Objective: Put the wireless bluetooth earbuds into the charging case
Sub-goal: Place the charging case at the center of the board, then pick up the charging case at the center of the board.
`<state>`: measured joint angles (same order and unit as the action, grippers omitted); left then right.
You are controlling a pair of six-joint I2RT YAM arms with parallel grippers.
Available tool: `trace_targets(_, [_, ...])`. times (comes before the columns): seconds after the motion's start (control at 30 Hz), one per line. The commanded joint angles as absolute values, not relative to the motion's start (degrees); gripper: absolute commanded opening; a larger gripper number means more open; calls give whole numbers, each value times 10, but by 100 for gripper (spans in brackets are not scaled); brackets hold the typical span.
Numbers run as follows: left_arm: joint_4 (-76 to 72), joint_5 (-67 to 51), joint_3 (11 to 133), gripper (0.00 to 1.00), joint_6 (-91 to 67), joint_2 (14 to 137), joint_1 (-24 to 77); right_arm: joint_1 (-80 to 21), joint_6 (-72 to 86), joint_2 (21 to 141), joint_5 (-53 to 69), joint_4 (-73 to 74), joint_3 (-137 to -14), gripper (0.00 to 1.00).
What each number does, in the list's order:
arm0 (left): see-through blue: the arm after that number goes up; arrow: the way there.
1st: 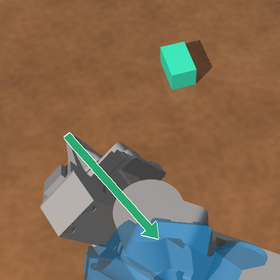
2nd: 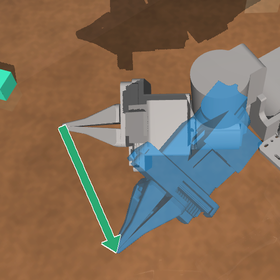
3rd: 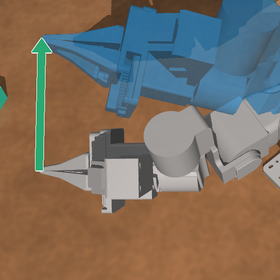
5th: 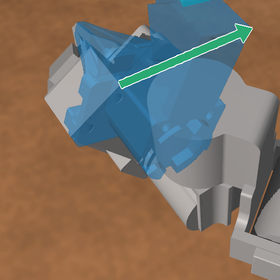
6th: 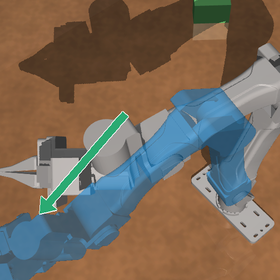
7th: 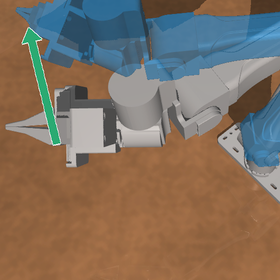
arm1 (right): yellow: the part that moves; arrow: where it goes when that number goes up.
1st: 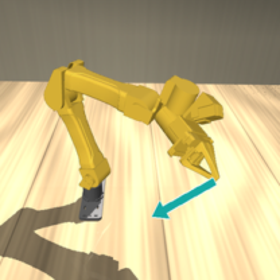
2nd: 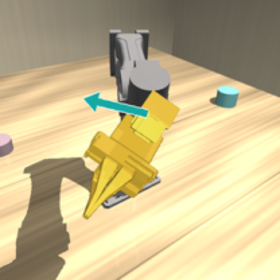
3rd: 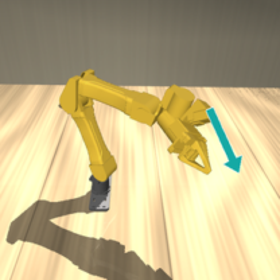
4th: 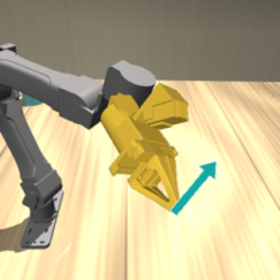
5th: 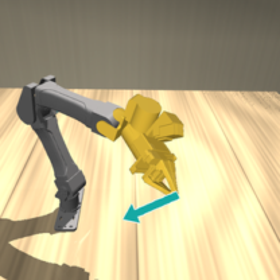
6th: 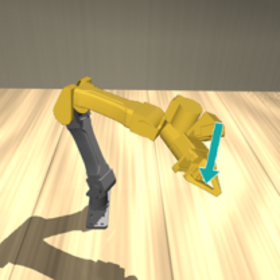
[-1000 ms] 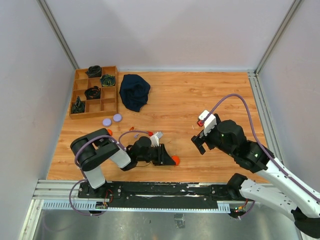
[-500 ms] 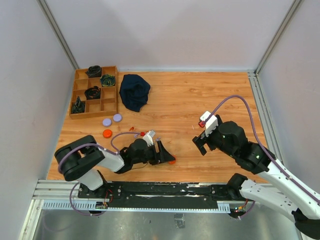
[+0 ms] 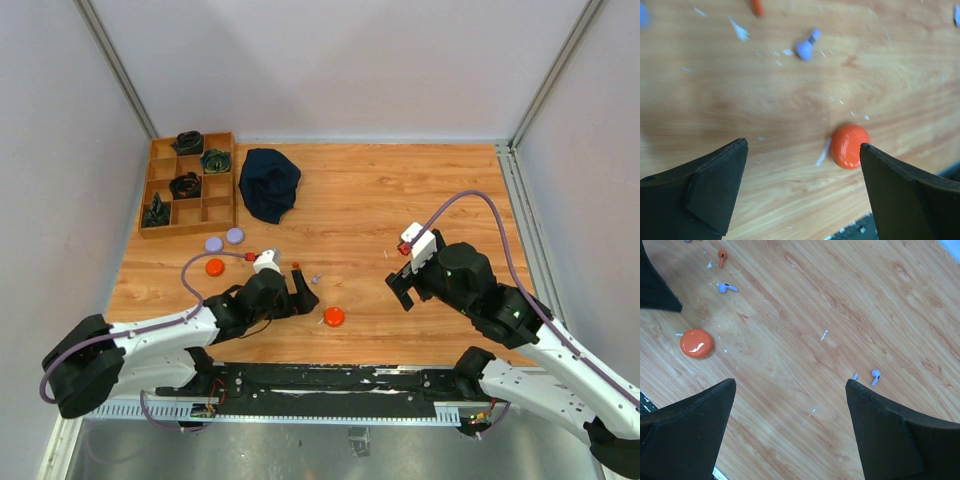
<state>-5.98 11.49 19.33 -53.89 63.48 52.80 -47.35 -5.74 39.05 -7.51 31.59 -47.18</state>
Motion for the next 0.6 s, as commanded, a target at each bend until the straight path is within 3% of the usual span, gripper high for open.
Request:
trace_targets(0.0, [105, 206, 238, 99, -465, 575, 480, -474, -47, 377, -74, 316, -465, 93])
trace_targets(0.27, [132, 227, 275, 99, -366, 513, 337, -474, -47, 376, -66, 317, -464, 94])
trace_targets(0.57, [116, 234, 317, 98, -303, 578, 181, -474, -46, 368, -50, 317, -463, 94])
